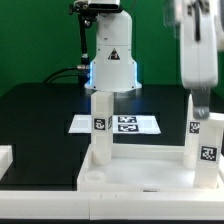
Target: Assemble desk
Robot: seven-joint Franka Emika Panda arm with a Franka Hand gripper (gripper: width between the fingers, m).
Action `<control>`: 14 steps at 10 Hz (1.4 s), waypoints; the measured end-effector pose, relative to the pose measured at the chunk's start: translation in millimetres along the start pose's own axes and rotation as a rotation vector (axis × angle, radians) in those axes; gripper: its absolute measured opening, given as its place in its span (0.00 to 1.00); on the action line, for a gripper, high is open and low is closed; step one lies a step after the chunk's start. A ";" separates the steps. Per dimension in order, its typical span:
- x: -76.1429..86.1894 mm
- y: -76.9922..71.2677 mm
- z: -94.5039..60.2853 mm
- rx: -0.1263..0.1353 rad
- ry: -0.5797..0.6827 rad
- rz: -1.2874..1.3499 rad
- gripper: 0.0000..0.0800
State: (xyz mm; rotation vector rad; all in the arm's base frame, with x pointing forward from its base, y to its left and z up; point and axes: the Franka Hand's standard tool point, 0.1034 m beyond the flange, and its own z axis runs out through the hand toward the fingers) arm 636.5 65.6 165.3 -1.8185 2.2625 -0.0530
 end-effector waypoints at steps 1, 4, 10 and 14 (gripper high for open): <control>5.0 -4.7 -7.6 0.015 -0.003 -0.011 0.81; 4.8 -1.9 -2.3 0.007 0.005 -0.184 0.81; 65.7 -4.0 -36.1 0.019 0.001 -0.916 0.81; 86.9 -2.8 -34.1 0.025 0.008 -1.278 0.81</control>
Offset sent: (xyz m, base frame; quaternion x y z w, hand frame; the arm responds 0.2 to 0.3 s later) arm 0.0000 0.0000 0.0000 0.0000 0.0000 -0.1938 0.9810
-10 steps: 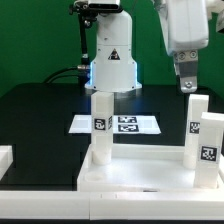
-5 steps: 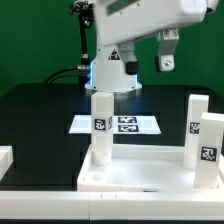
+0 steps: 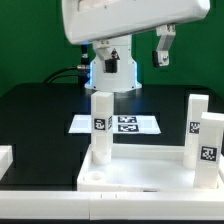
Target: Assemble desk
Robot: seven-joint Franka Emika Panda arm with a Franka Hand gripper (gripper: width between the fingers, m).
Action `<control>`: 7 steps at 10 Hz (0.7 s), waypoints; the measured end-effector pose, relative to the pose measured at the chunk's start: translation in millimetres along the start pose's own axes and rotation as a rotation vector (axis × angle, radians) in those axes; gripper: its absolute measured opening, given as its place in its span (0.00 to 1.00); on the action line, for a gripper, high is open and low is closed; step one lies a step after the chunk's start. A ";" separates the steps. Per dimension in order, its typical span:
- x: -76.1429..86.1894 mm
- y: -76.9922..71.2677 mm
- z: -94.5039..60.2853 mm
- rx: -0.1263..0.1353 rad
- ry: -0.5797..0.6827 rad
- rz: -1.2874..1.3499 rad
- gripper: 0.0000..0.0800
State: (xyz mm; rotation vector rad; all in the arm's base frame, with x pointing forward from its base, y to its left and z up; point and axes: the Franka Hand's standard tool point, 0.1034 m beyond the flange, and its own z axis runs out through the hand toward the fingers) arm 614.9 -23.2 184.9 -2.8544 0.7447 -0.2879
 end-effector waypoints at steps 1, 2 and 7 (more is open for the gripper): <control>1.9 39.9 4.4 0.006 0.012 -0.127 0.81; -1.7 67.9 10.0 -0.007 -0.010 -0.223 0.81; -4.3 98.3 20.4 -0.040 -0.058 -0.588 0.81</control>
Offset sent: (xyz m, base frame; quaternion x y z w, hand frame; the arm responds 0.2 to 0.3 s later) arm -0.0221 -0.0020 -0.0317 -0.0149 -0.0092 -0.1027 0.9946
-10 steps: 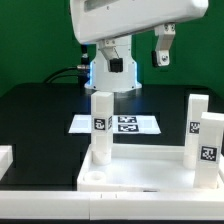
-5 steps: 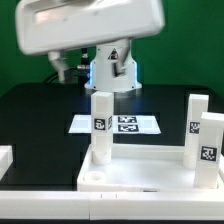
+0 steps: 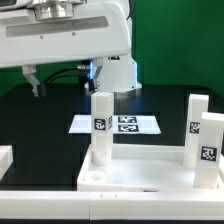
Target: Assemble desk
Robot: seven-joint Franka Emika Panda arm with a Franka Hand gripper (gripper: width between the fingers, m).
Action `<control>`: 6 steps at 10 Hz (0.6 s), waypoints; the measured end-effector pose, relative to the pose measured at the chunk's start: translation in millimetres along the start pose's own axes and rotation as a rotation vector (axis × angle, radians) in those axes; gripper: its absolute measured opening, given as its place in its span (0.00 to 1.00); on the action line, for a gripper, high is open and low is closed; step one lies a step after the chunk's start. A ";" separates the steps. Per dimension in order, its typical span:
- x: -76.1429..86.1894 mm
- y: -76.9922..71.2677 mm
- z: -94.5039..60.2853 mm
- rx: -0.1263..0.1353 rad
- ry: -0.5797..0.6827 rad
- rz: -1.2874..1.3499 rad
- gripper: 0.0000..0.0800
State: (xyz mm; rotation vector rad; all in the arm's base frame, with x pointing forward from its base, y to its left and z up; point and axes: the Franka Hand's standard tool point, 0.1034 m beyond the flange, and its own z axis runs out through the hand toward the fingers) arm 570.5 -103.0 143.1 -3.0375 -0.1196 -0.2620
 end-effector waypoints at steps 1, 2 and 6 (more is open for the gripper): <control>-4.6 6.5 0.9 -0.004 -0.012 -0.137 0.81; -11.3 16.3 0.6 0.002 -0.029 -0.291 0.81; -28.5 47.0 -7.6 -0.016 -0.070 -0.735 0.81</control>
Offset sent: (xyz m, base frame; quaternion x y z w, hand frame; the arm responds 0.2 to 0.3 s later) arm -0.0291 -0.0272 0.0068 0.0299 -0.0218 -0.4044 0.9138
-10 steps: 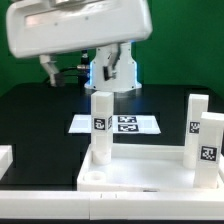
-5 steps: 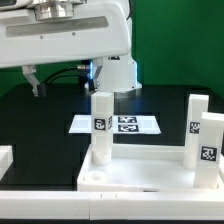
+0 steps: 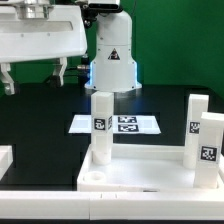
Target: Assemble desk
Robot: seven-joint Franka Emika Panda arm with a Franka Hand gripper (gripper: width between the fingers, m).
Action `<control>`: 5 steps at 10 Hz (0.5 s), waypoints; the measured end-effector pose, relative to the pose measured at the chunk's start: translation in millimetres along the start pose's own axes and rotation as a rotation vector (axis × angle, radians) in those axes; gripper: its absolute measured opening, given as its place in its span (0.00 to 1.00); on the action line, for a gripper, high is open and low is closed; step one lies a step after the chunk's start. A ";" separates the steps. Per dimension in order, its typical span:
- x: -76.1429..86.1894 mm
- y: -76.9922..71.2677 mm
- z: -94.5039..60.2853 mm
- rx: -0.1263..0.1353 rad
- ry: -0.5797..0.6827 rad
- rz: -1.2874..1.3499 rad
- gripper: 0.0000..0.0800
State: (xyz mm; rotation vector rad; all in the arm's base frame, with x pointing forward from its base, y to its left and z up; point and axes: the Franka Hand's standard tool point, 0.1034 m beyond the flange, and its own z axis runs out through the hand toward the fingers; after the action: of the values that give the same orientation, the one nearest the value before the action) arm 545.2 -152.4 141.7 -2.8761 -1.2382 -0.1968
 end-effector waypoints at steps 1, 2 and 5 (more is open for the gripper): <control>-1.8 0.8 -0.2 -0.002 -0.012 -0.081 0.81; -4.2 1.8 -0.4 -0.003 -0.022 -0.154 0.81; -33.8 3.6 5.9 0.003 -0.081 -0.562 0.81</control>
Offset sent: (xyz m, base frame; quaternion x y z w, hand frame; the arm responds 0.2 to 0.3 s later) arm -0.0158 -0.0107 -0.0069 -0.0079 -0.0470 -0.3345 0.9412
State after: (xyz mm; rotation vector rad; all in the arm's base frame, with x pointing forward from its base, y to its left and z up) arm 525.5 -179.0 132.0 -2.4758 -2.0280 -0.0756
